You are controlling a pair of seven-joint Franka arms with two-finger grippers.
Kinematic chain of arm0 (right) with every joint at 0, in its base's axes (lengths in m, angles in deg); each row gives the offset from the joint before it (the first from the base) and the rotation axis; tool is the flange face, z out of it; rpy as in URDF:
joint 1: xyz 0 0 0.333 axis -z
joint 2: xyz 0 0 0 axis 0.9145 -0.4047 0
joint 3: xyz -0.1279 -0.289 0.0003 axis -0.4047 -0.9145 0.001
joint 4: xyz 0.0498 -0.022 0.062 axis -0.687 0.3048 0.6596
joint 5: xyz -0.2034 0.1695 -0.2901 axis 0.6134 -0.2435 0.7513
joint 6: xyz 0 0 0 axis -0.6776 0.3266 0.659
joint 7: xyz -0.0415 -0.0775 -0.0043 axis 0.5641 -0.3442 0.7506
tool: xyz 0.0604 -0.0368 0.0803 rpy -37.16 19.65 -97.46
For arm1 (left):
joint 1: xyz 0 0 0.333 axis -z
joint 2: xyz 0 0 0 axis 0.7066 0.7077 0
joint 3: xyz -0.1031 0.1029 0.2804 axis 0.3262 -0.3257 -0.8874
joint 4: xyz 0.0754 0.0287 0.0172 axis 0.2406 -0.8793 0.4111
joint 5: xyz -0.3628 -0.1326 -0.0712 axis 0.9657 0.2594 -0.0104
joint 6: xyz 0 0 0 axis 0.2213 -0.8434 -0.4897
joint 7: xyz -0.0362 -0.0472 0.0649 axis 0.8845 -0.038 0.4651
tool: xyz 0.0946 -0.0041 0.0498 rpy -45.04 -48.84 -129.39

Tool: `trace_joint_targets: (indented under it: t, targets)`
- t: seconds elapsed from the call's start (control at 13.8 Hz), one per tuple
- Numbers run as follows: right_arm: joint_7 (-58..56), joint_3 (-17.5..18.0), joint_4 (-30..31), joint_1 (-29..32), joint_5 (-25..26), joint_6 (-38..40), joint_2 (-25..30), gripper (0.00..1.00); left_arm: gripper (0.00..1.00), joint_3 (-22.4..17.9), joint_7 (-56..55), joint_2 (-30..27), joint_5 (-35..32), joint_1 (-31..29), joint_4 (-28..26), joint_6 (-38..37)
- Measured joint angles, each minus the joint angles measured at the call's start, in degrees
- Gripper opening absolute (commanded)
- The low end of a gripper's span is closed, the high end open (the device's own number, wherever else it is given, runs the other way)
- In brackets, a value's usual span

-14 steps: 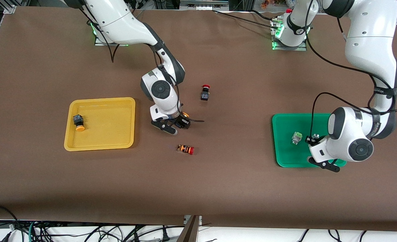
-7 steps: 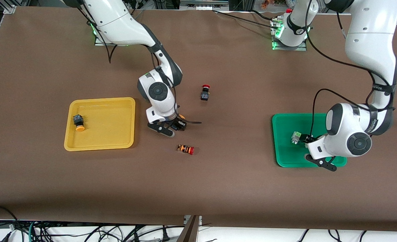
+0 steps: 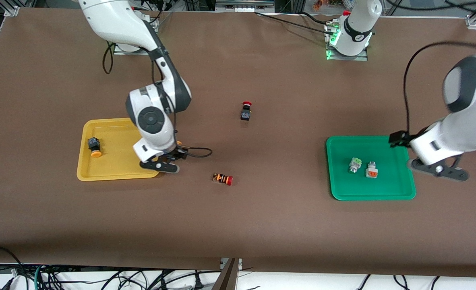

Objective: Place green and yellow buttons in trays
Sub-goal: 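Place the orange button in the green tray while the right gripper carries yellow, then lower the second yellow button into the yellow tray and open the right gripper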

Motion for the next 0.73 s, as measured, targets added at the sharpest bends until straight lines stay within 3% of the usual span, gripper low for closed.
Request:
trace_joint_targets:
  t: [0.15,0.29,0.44,0.58,0.73]
  targets:
    - [-5.98,-1.56,1.61,1.1,-0.06,0.03,1.03,0.0,1.0,-0.12,-2.16,-1.86,0.09,-0.08,2.91,-2.5]
    - [-11.58,-1.89,3.72,3.55,-0.93,-0.07,2.34,0.0,1.0,-0.36,-8.33,-5.99,0.21,-0.2,1.29,-2.21]
    - [-17.27,-1.97,6.65,5.86,-3.22,-1.61,3.77,0.0,1.0,-0.65,-11.59,-13.3,0.32,-0.66,-5.41,0.79]
    - [-20.29,-1.99,11.78,6.84,-3.91,-7.88,5.06,0.0,1.0,-0.72,-12.21,-20.13,0.56,-0.84,-11.67,1.71]
    - [-21.34,-1.98,17.79,6.85,-3.92,-15.27,5.55,0.0,1.0,-0.61,-12.26,-23.11,1.29,-0.78,-14.87,0.84]
